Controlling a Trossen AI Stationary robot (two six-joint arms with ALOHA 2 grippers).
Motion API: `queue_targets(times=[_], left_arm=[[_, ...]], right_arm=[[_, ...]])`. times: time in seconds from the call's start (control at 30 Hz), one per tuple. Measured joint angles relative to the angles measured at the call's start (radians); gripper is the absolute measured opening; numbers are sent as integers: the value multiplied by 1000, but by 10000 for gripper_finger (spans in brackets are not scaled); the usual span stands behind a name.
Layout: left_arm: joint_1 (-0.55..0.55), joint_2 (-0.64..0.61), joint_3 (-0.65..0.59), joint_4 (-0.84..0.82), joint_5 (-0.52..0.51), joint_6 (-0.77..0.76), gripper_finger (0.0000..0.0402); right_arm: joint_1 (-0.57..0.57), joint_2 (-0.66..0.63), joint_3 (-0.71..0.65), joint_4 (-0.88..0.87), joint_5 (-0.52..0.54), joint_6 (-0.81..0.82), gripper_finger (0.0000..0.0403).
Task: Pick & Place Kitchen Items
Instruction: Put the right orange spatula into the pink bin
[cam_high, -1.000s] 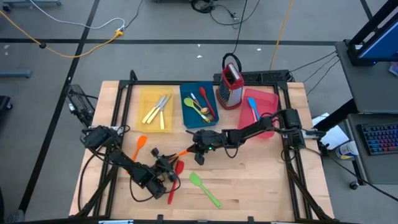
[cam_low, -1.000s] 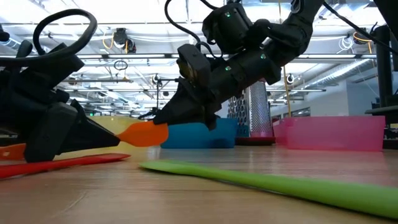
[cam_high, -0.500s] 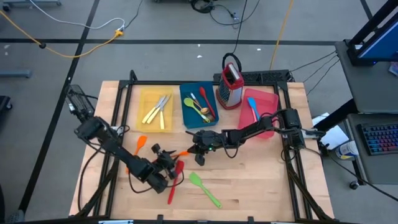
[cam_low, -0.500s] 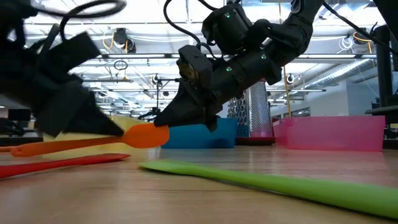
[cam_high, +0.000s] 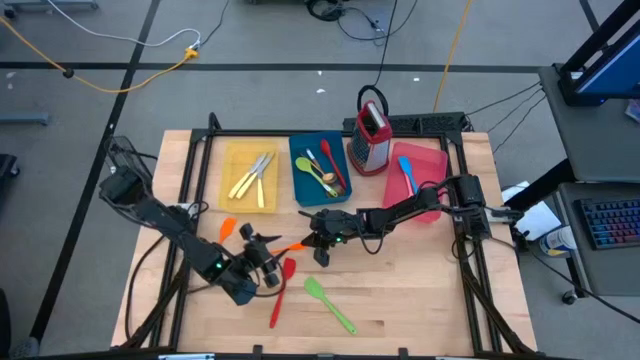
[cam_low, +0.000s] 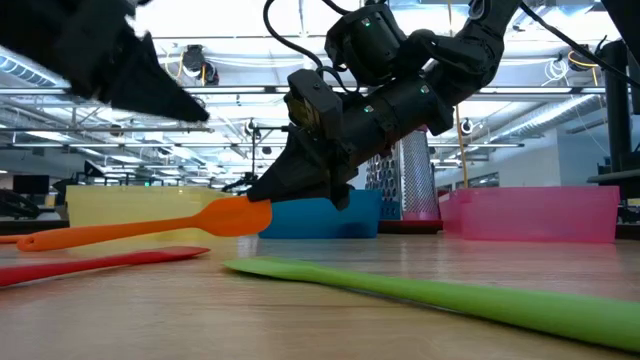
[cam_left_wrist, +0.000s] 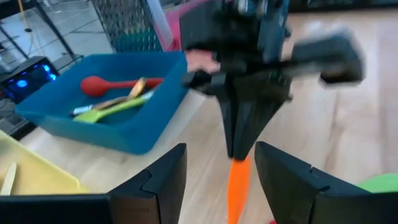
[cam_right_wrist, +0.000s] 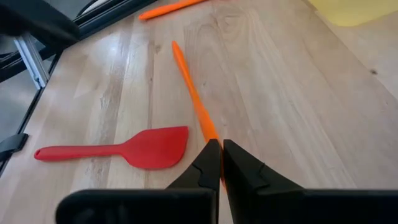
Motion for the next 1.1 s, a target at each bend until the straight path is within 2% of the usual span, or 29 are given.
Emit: queue_targets(times=[0.2, 0.4, 0.6, 0.73, 0.93, 1.1], left_arm=[[-24, -81, 0, -2, -1, 48, 195], [-32, -88, 0, -3, 0, 49, 195], [-32, -86, 0, -4, 9, 48, 195], [-32, -86, 0, -4, 10, 49, 195], [-32, -86, 0, -4, 11, 45, 195], [-32, -86, 0, -4, 12, 42, 195]], right_arm=[[0, -86, 0, -130, 20, -8, 2], [22, -264, -1, -464, 211, -27, 2], [91, -458, -1, -673, 319, -30, 2], [148, -583, -1, -805, 434, -19, 2], [198, -741, -1, -1020, 483, 69, 2], [223, -856, -1, -1281, 601, 237, 2]])
